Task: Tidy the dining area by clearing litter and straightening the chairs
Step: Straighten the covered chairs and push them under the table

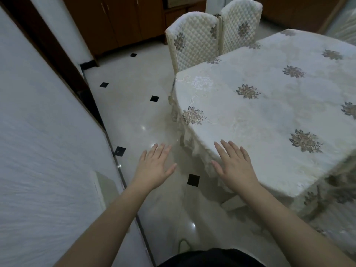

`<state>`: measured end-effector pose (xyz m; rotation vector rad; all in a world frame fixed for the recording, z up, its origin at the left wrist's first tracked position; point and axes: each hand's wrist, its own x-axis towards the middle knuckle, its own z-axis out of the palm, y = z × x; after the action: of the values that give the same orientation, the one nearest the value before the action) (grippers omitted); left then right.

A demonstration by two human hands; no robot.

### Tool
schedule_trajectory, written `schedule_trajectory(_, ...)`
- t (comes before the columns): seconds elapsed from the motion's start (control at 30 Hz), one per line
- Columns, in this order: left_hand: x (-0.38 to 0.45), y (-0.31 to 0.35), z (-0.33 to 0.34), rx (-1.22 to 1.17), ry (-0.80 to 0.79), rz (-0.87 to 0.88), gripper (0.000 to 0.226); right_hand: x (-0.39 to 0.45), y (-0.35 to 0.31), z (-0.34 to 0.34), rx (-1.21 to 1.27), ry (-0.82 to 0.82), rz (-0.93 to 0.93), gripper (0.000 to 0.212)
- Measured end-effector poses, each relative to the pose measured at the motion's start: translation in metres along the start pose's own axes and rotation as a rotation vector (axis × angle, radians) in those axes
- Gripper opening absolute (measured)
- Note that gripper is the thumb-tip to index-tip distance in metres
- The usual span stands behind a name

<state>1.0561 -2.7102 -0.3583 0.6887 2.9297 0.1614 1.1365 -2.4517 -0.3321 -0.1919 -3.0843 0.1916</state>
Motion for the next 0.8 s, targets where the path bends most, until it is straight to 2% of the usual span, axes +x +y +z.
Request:
schedule_trajectory(0.33,0.032,0.003,-0.004,-0.007,-0.003,-0.003,0.071,0.02,0.008,0.007,0.018,-0.04,-0.035,0.062)
schedule_trajectory(0.53,0.079,0.009,-0.019,0.027,-0.039,-0.015,0.077,0.072,0.024,0.006,0.039,-0.048,-0.053,0.063)
schedule_trajectory(0.8,0.139,0.011,-0.053,0.065,0.016,-0.036,0.081,0.143,0.031,-0.003,0.064,-0.05,-0.119,0.066)
